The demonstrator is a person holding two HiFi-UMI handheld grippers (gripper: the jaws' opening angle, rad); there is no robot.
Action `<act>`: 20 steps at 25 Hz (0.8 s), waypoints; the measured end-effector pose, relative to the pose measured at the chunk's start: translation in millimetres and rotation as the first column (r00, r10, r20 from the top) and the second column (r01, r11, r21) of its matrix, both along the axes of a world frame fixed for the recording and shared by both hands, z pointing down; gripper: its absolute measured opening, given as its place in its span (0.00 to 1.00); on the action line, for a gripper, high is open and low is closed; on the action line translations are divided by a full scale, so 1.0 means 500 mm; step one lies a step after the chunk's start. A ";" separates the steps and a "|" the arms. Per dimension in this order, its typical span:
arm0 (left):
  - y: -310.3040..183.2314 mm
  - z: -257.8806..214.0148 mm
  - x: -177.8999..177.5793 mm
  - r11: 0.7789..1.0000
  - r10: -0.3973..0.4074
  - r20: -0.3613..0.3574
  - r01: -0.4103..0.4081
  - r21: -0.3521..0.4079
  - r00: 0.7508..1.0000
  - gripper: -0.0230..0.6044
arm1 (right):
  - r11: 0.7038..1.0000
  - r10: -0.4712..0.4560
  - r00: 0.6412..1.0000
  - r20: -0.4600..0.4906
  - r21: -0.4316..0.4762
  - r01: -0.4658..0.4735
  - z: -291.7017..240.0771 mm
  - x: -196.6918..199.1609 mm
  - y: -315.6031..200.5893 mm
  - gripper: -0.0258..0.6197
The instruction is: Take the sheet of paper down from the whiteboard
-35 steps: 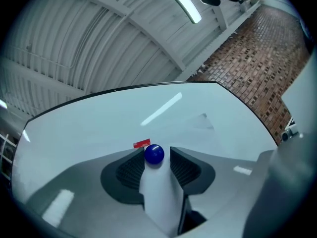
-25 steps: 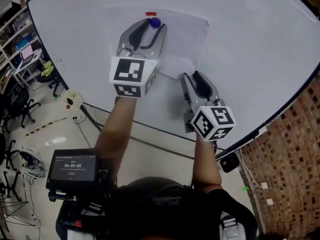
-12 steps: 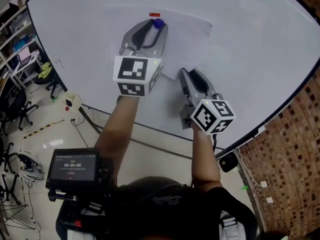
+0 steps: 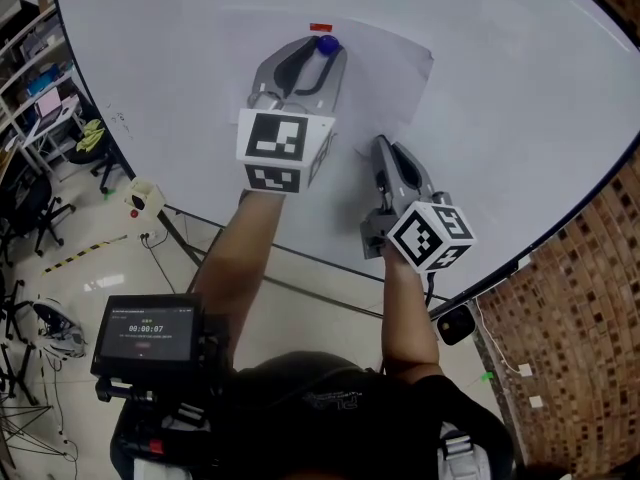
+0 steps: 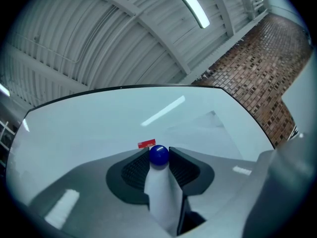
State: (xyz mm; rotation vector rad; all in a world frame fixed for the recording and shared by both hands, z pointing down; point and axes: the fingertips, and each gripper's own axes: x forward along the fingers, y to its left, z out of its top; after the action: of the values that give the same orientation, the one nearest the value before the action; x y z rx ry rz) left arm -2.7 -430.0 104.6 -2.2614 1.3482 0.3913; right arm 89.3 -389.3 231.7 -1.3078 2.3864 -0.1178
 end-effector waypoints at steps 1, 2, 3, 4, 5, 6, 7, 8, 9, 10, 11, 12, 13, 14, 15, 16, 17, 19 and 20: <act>0.000 0.000 0.000 1.000 -0.001 -0.001 0.001 0.000 1.000 0.23 | 1.000 -0.006 1.000 0.008 0.000 0.006 0.000 -0.001 0.001 0.06; 0.000 0.000 -0.001 1.000 -0.001 -0.001 0.001 0.000 1.000 0.23 | 1.000 -0.014 1.000 0.018 -0.001 0.014 0.000 -0.001 0.001 0.06; 0.000 0.000 -0.001 1.000 -0.002 0.000 0.002 -0.001 1.000 0.23 | 1.000 -0.021 0.999 0.030 -0.001 0.021 0.000 -0.002 0.001 0.06; 0.000 0.000 -0.001 1.000 -0.002 0.000 0.002 -0.003 1.000 0.23 | 1.000 -0.028 0.999 0.042 -0.001 0.028 0.001 -0.002 0.001 0.06; -0.001 0.001 -0.001 1.000 -0.002 0.001 0.002 -0.004 1.000 0.23 | 0.999 -0.035 0.998 0.053 -0.002 0.035 0.001 -0.003 0.001 0.06; -0.001 0.001 -0.002 1.000 -0.003 0.003 0.003 -0.006 1.000 0.23 | 0.999 -0.044 0.997 0.065 -0.003 0.044 0.002 -0.004 0.001 0.06; -0.002 0.002 -0.004 1.000 -0.005 0.005 0.005 -0.007 1.000 0.23 | 0.998 -0.056 0.995 0.079 -0.005 0.056 0.003 -0.006 0.000 0.06; -0.003 0.002 -0.005 1.000 -0.008 0.006 0.008 -0.008 1.000 0.23 | 0.998 -0.069 0.993 0.094 -0.006 0.070 0.004 -0.008 -0.001 0.06; -0.005 0.003 -0.006 1.000 -0.010 0.008 0.010 -0.009 1.000 0.23 | 0.997 -0.081 0.991 0.108 -0.009 0.083 0.005 -0.010 -0.002 0.06; -0.007 0.004 -0.006 1.000 -0.010 0.009 0.010 -0.011 1.000 0.23 | 0.996 -0.089 0.989 0.117 -0.012 0.091 0.006 -0.009 -0.003 0.06; -0.009 0.006 -0.004 1.000 -0.008 0.009 0.008 -0.015 1.000 0.23 | 0.995 -0.092 0.988 0.123 -0.014 0.094 0.008 -0.008 -0.004 0.06; -0.012 0.010 -0.003 1.000 -0.006 0.008 0.006 -0.021 1.000 0.23 | 0.995 -0.094 0.987 0.127 -0.014 0.096 0.009 -0.006 -0.005 0.06; -0.016 0.016 -0.005 1.000 -0.006 0.006 0.006 -0.030 1.000 0.23 | 0.995 -0.097 0.987 0.131 -0.013 0.100 0.011 -0.006 -0.006 0.06; -0.019 0.024 -0.008 0.999 -0.008 0.002 0.008 -0.040 1.000 0.23 | 0.994 -0.103 0.986 0.132 -0.014 0.106 0.013 -0.008 -0.007 0.06; -0.022 0.032 -0.014 0.999 -0.011 -0.003 0.011 -0.051 1.000 0.23 | 0.993 -0.112 0.985 0.132 -0.018 0.115 0.016 -0.011 -0.006 0.06; -0.021 0.040 -0.021 0.998 -0.016 -0.011 0.015 -0.058 1.000 0.23 | 0.992 -0.121 0.984 0.132 -0.022 0.125 0.019 -0.014 -0.004 0.06; -0.016 0.045 -0.027 0.998 -0.023 -0.018 0.022 -0.060 1.000 0.23 | 0.991 -0.129 0.982 0.135 -0.025 0.134 0.022 -0.015 -0.002 0.06; -0.002 0.054 -0.036 0.997 -0.044 -0.027 0.042 -0.062 0.999 0.23 | 0.988 -0.146 0.979 0.141 -0.029 0.151 0.027 -0.012 0.005 0.06; 0.006 0.061 -0.039 0.996 -0.059 -0.027 0.057 -0.066 0.998 0.23 | 0.986 -0.157 0.977 0.144 -0.033 0.163 0.031 -0.010 0.010 0.06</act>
State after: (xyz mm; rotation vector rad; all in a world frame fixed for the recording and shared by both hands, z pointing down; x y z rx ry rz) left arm -22.3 -427.1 134.9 -2.2718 1.4576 0.3665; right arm 84.3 -384.4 247.3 -1.0866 2.3766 -0.3022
